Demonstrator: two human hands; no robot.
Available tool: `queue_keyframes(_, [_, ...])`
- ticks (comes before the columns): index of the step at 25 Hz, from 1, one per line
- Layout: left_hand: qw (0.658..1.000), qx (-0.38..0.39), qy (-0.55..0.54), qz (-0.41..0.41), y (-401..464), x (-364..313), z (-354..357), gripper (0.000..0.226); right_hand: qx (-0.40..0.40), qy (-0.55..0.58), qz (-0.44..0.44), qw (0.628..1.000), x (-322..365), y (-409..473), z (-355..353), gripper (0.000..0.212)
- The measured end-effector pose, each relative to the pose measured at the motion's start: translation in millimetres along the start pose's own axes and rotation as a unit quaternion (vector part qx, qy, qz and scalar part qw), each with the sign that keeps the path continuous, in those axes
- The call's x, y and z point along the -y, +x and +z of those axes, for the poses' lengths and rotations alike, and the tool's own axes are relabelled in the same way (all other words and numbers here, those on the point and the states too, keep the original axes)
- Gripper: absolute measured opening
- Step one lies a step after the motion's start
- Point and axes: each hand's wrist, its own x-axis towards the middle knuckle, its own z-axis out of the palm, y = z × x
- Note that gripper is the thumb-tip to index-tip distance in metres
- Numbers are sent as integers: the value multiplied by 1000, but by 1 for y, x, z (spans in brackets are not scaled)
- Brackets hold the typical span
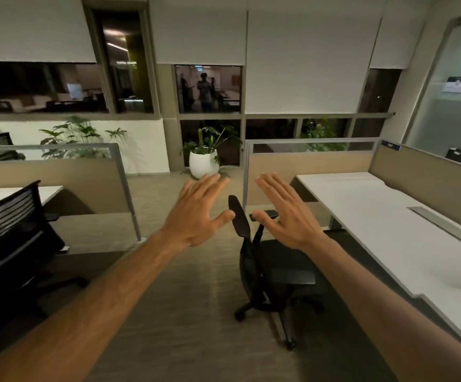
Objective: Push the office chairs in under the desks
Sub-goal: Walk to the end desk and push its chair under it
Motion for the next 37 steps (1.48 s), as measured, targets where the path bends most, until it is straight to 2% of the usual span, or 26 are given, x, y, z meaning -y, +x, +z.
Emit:
queue_keyframes(4, [999,-28,-17,-36,12,46,-6,84,-14,17,-20,1000,6,57,34,82])
queue_keyframes(8, [998,-21,-12,-56,29,88,9,84,-18,37,-41,998,-2,110,74,81])
queue_keyframes(16, [996,-38,37,-73,122,202,32,83,-4,73,-67,995,-68,240,144,79])
queue_keyframes(20, [994,-42,66,-77,163,242,60,82,7,55,-103,993,-102,294,177,80])
queue_keyframes(29, [993,-32,43,-105,241,327,114,81,19,72,-90,993,-165,374,253,76])
queue_keyframes(37, [999,3,2,-54,311,443,184,79,49,52,-5,997,-218,437,351,78])
